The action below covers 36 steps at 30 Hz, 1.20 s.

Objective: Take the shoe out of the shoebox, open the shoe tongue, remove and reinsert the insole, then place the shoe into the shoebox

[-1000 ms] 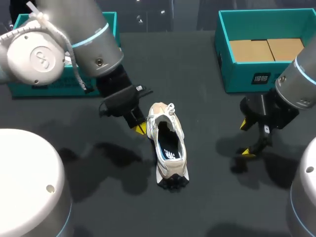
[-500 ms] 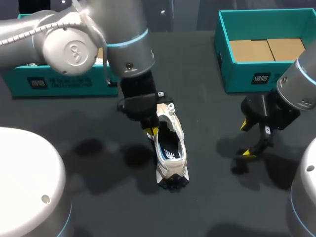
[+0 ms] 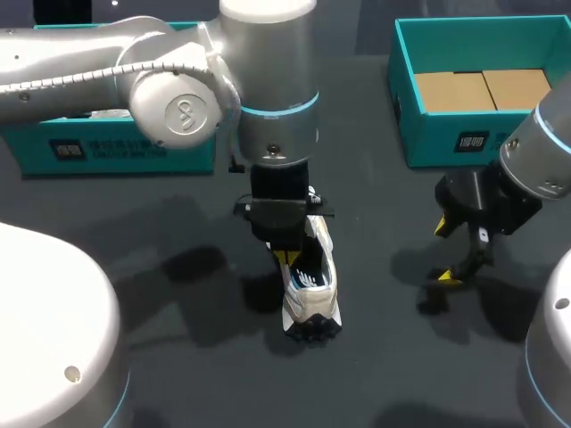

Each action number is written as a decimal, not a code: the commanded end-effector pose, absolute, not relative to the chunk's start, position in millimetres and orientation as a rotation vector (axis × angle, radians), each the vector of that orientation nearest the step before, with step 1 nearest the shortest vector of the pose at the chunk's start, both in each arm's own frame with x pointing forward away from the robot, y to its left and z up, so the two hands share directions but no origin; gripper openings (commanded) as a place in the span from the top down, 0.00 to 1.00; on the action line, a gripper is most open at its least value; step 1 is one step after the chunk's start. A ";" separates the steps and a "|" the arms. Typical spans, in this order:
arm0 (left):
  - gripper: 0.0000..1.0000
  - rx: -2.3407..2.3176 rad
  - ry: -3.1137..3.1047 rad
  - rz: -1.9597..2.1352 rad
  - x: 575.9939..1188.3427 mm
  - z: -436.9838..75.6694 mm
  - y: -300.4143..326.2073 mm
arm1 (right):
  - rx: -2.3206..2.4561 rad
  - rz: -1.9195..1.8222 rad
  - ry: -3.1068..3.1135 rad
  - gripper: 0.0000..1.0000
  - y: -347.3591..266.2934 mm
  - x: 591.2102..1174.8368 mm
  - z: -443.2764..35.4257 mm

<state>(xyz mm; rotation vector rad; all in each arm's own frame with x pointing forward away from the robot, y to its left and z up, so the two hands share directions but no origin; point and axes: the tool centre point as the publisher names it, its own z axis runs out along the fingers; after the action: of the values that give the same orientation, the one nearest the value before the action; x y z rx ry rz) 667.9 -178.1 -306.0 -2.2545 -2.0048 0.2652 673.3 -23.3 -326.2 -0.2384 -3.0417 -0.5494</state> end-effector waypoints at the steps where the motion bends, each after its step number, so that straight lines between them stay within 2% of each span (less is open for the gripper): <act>1: 1.00 -2.222 -1.966 0.237 673.1 -336.5 -194.5 | -0.239 -0.548 -3.045 0.00 -23.8 671.4 -326.1; 18: 1.00 -2.158 -1.911 0.217 669.6 -376.5 -194.6 | -0.239 -0.548 -3.045 0.00 -23.8 671.4 -326.1; 27: 1.00 -2.226 -1.989 0.055 662.1 -347.2 -193.9 | -0.239 -0.548 -3.045 0.00 -23.8 671.4 -326.1; 36: 1.00 -2.122 -2.046 -0.041 662.7 -376.6 -183.8 | -0.239 -0.548 -3.045 0.00 -23.8 671.4 -326.1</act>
<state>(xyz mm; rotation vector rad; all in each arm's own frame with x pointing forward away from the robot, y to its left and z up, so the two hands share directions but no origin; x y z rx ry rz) 662.2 -181.3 -362.4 -2.1337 -2.0426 -0.0383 672.9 -23.7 -325.9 -0.2388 -3.0421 -0.5496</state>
